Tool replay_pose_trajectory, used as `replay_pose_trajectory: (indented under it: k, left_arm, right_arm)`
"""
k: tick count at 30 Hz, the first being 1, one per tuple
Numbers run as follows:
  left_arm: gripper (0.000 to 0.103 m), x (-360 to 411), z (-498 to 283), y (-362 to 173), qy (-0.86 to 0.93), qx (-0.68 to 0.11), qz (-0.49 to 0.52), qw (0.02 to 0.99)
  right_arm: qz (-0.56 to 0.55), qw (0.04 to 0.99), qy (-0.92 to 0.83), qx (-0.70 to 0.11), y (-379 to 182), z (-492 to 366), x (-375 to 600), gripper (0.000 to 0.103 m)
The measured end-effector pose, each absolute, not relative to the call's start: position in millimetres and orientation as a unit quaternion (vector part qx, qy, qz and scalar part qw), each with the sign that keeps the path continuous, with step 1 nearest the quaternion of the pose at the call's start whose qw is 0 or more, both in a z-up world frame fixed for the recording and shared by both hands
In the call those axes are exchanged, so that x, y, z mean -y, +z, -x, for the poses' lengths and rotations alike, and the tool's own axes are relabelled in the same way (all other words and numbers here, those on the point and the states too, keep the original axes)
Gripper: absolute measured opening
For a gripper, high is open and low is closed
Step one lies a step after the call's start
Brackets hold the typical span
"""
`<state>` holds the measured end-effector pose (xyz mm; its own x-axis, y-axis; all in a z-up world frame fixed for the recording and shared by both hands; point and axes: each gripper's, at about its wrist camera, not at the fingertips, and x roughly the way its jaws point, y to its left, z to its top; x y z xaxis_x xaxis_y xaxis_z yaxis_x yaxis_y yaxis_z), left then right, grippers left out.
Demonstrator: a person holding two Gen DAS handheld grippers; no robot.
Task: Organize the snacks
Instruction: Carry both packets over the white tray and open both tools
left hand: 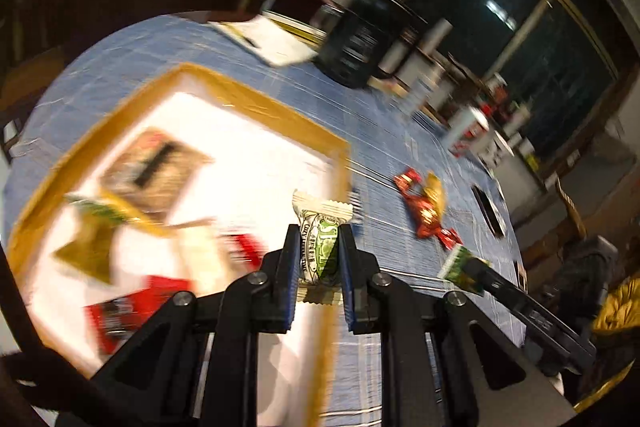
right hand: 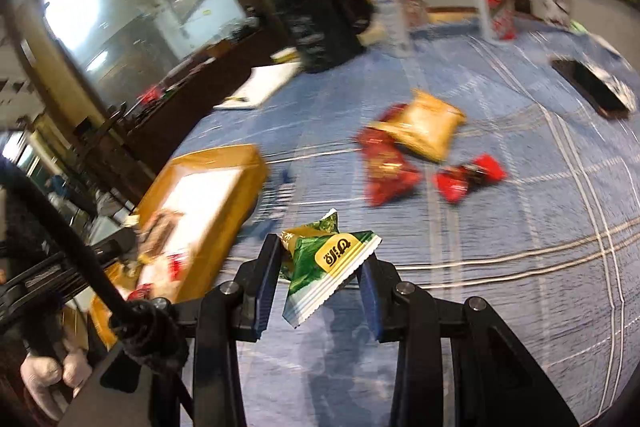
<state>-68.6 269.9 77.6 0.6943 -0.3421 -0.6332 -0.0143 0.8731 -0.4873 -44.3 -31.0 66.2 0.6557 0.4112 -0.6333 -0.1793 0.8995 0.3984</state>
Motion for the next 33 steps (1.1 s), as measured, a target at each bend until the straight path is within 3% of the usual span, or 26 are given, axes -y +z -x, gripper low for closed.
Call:
replay_pose_trajectory:
  k: [9, 22, 33]
  left_arm:
    - [0.019, -334.5, 82.3, 43.8, -0.064, -0.385, 0.311, 0.867]
    - [0.019, -306.5, 121.0, 54.4, -0.056, -0.346, 0.28, 0.894]
    - [0.019, -289.3, 110.6, 26.5, -0.069, -0.387, 0.267, 0.88]
  right_arm:
    - [-0.102, 0.885, 0.254, -0.377, 81.7, 54.9, -57.1, 0.037]
    - [-0.061, 0.872, 0.292, -0.388, 73.1, 53.3, -108.2, 0.037]
    - [0.008, 0.858, 0.272, -0.435, 52.4, -13.1, -157.3, 0.037]
